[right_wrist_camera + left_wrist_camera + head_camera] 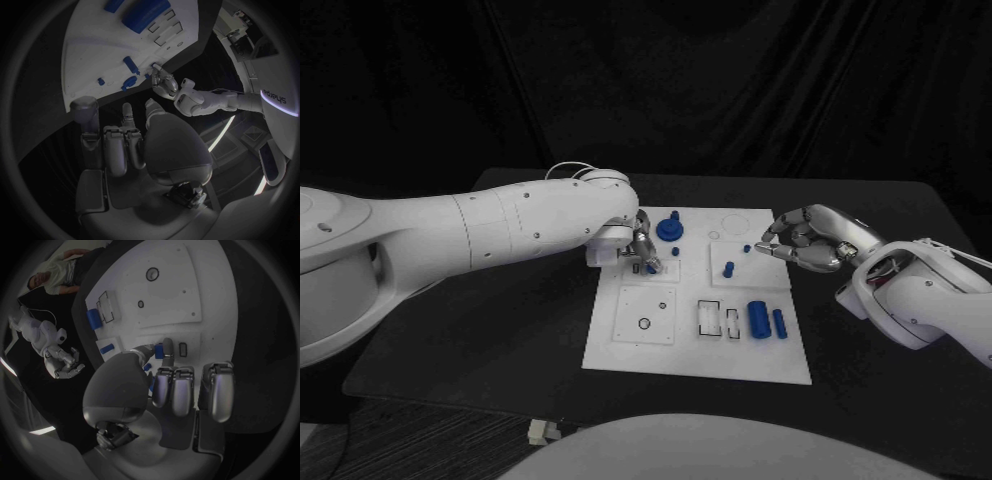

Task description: Assemble the parts on the task board

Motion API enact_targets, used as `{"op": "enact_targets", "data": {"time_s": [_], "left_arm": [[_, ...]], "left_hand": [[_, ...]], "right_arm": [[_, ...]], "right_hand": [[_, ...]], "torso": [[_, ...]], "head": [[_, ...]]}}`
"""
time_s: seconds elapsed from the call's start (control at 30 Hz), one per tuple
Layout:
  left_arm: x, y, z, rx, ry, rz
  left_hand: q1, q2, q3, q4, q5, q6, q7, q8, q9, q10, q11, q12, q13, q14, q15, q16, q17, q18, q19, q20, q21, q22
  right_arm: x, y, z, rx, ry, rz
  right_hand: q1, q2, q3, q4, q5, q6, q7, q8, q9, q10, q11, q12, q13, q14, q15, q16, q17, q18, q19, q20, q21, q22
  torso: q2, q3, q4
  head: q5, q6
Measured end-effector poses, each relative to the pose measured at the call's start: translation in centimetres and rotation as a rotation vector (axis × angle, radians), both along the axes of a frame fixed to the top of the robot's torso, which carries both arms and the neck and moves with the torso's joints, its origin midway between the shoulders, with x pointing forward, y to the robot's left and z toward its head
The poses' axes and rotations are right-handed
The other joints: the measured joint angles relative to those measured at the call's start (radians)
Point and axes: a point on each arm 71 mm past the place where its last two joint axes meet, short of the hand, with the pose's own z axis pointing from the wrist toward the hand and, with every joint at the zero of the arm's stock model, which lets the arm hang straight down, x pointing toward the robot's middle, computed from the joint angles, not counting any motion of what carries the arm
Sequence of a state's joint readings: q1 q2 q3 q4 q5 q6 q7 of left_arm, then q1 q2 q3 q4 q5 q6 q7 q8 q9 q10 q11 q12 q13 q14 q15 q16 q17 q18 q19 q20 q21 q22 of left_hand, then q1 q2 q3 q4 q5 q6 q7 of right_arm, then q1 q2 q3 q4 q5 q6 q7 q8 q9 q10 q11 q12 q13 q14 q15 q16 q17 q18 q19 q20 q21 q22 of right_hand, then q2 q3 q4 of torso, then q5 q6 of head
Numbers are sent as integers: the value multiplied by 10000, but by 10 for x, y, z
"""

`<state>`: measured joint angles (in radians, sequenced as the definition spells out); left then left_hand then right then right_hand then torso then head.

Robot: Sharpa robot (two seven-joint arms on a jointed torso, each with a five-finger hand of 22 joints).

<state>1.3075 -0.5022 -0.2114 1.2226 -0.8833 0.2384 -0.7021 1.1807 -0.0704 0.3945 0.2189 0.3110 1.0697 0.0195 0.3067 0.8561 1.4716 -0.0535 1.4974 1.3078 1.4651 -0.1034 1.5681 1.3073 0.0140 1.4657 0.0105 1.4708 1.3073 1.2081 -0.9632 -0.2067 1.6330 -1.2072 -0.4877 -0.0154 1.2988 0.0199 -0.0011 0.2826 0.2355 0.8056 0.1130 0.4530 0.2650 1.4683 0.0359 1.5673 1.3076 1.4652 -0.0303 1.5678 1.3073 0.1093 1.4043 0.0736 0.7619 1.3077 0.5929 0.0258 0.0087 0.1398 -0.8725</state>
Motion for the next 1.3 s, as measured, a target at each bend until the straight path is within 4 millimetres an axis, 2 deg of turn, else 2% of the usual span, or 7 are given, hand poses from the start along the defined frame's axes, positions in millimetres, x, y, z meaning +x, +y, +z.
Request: {"op": "enact_targets", "data": {"time_s": [0.3,0.43,0.5,0.93,1.0,1.07,1.3], "left_arm": [[-1,1,-3,47,109,-30],[0,1,-4,74,138,-26],[0,1,-4,86,149,-28],[2,4,-4,236,70,-74],[2,4,-4,264,41,-87],[2,4,-4,283,20,-100],[-1,8,-3,270,-89,-104]], "left_hand": [[-549,108,-674,424,-835,148,-67,-109,-117,0,0,0,0,0,0,0,0,0,0,0,-50,0],[-850,171,-1142,618,-1555,113,-32,-146,-129,-35,35,0,0,0,0,0,0,1,0,0,-50,0],[-886,208,-1305,643,-1764,74,8,-146,-129,-35,35,0,0,36,35,0,0,1,0,0,-50,0],[-1184,371,-1818,679,-2196,-163,132,-180,-17,-71,71,1,0,-1,72,0,0,0,1,74,-90,0],[-1342,390,-2010,697,-2405,-251,146,-158,30,-64,78,0,0,21,93,0,0,1,1,73,-90,0],[-1636,409,-2233,718,-2545,-283,145,-144,66,-38,104,0,0,36,108,0,0,0,1,74,-90,0],[-2818,362,-3362,742,-2595,-488,171,-44,237,-37,105,106,0,36,108,0,0,0,24,96,-84,0]], "right_arm": [[0,0,-1,-16,46,4],[-1,0,-2,-22,69,5],[-1,0,-2,-25,80,5],[-1,0,-4,-53,140,14],[-1,0,-4,-58,148,14],[-1,0,-4,-61,154,16],[-1,-1,-4,-71,166,5]], "right_hand": [[0,0,0,0,0,0,0,0,-1,0,0,0,5,0,0,0,0,1,0,0,0,-1],[0,0,0,0,38,0,0,0,-1,0,0,0,4,0,0,0,0,1,0,0,0,-1],[0,0,0,0,38,0,0,0,-1,1,0,0,4,0,0,0,0,1,0,0,0,-2],[0,0,0,0,38,0,0,0,-2,0,0,0,2,0,0,0,0,0,0,0,-49,-2],[0,0,0,0,38,0,0,0,-2,0,0,0,2,0,0,0,0,1,0,0,-49,-3],[0,0,0,0,38,0,0,0,-1,0,0,0,2,0,0,0,0,1,1,0,-49,-3],[-1,0,0,0,38,0,0,0,6,0,0,0,1,0,0,0,0,0,1,0,-49,-3]], "torso": [[0,-1,0],[0,-1,0],[-1,-1,0],[-2,-1,0],[-2,-1,0],[-2,-1,0],[-2,-1,0]], "head": [[-6,0],[-12,0],[-12,0],[14,0],[14,0],[16,0],[8,0]]}}
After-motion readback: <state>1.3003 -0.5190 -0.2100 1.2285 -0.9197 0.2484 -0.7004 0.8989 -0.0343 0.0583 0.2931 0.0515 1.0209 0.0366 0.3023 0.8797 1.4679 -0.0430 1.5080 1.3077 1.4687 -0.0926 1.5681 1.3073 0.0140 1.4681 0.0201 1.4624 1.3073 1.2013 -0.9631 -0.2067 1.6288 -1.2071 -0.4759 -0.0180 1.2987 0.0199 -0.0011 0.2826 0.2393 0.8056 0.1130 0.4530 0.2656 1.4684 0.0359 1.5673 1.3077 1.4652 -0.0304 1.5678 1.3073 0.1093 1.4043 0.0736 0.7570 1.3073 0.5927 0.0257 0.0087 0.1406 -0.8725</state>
